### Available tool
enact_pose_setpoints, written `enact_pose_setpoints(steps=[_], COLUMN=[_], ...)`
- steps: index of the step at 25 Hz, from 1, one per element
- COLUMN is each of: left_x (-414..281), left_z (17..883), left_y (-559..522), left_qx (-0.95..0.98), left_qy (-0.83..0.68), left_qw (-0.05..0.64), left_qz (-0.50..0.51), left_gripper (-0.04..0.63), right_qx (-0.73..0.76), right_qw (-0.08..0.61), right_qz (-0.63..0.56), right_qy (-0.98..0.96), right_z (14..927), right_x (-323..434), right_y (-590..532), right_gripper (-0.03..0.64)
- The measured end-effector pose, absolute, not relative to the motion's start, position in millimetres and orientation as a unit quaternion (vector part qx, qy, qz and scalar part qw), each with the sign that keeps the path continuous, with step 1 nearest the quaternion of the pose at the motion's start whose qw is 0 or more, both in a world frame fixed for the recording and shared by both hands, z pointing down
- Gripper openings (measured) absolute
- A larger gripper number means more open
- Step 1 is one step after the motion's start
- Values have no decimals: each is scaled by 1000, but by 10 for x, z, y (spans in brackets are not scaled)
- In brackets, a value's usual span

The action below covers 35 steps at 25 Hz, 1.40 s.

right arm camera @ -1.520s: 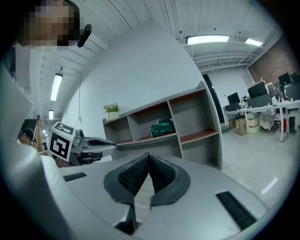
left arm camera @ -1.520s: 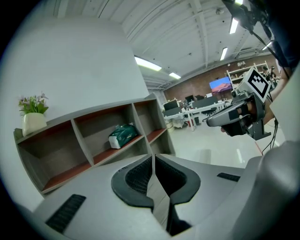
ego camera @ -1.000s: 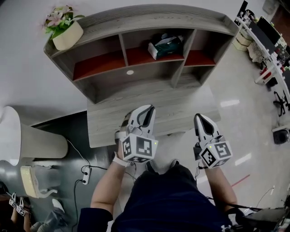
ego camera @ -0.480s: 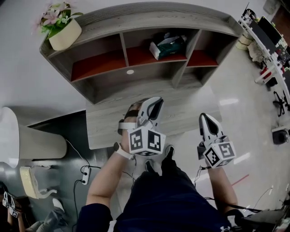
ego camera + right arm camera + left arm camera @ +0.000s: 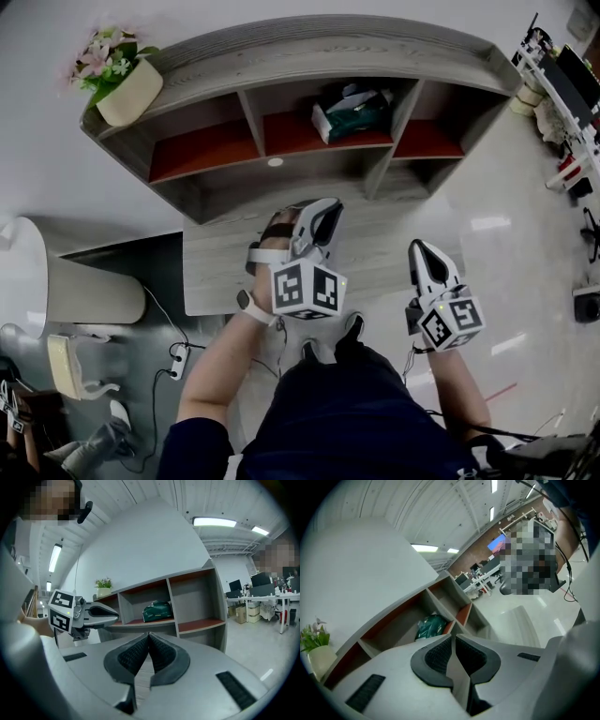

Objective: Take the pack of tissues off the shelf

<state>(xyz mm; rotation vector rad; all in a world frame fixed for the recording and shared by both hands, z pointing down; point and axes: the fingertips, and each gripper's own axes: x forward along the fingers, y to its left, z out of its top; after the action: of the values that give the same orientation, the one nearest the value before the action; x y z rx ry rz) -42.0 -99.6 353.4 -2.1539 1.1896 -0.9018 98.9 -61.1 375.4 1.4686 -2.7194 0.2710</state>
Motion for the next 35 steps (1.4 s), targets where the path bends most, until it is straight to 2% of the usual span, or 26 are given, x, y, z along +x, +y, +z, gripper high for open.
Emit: enact_pose_setpoints(steps=[6,13,18,28,35], left_x=[-287,-173,-103,58,-69], left_z=[3548,3492,3513,3479,3414], left_y=[-1275,-1503,-1702,-2058,-2471], left_qx=[-788,-758,-711,-629,-623], left_qy=[446,443,421,383,391], left_qw=[250,286,336,412,403], left_qz=[-344,-383,-452,-536,-544], left_gripper=[37,37,113,137,167], right_qx=[464,453,446,423,424], right_qw=[18,21,21,14,15], right_qz=[107,111,119,125,125], right_qy=[-879,-884,-887,-897,-897], right_z=[3835,3869,3915,3925,3931], right_x=[1173,1277,1359,1457,1457], right_y=[-916,-1137,-1242,-1435,-1549], right_gripper=[3,3,3,3,3])
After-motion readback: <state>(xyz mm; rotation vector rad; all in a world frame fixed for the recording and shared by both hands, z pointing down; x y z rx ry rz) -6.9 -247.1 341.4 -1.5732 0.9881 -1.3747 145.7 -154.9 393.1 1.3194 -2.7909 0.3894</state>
